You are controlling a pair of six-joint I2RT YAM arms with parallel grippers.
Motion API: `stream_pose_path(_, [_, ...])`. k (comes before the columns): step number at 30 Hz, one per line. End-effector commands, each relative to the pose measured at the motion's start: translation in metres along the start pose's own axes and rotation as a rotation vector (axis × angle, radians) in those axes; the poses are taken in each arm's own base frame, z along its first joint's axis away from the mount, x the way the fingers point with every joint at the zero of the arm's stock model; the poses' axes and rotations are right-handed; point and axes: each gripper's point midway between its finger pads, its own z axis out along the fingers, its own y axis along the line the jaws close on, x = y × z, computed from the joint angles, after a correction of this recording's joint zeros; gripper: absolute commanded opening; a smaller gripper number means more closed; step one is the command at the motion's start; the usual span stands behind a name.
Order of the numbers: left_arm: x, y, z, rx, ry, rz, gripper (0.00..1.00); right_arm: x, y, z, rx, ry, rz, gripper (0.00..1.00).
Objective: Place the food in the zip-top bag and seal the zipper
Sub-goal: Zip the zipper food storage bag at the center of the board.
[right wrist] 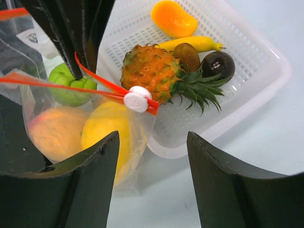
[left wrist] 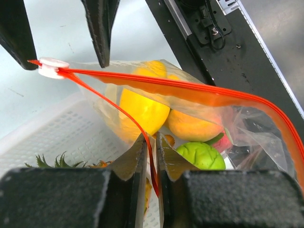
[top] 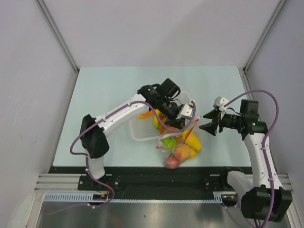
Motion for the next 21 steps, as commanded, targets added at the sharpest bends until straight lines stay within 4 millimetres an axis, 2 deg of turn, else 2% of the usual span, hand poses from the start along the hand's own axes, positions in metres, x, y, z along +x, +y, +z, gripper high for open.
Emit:
stream_pose_path(1, [-0.019, 0.008, 0.003, 0.016, -0.049, 0.094, 0.16, -0.014, -0.003, 0.000, -0.037, -0.036, -0.146, 0.63])
stream_pose_path(5, [-0.020, 0.010, 0.006, 0.029, -0.042, 0.114, 0.16, -0.018, -0.008, 0.002, -0.056, -0.049, -0.155, 0.64])
stream_pose_path(7, [-0.020, 0.013, 0.007, 0.032, -0.037, 0.121, 0.17, -0.016, -0.004, 0.003, -0.087, -0.050, -0.140, 0.64])
stream_pose_path(8, [-0.019, 0.013, 0.008, 0.034, -0.035, 0.116, 0.17, -0.018, -0.005, 0.002, -0.092, -0.051, -0.180, 0.63])
stream_pose_path(10, [-0.020, 0.015, 0.009, 0.035, -0.037, 0.110, 0.17, -0.015, -0.002, 0.003, -0.112, -0.042, -0.161, 0.48])
stream_pose_path(11, [-0.022, 0.016, 0.008, 0.031, -0.038, 0.111, 0.17, -0.017, -0.003, 0.002, -0.113, -0.042, -0.176, 0.35])
stream_pose_path(15, [-0.022, 0.030, 0.002, -0.014, -0.064, 0.052, 0.20, -0.015, 0.003, -0.001, -0.127, -0.022, -0.161, 0.08])
stream_pose_path(17, [-0.026, 0.040, -0.006, -0.050, -0.092, -0.006, 0.26, -0.015, 0.007, -0.004, -0.124, -0.015, -0.170, 0.00])
stream_pose_path(21, [-0.035, 0.060, -0.030, -0.170, -0.142, -0.114, 0.43, -0.020, 0.014, -0.007, -0.118, -0.026, -0.183, 0.00])
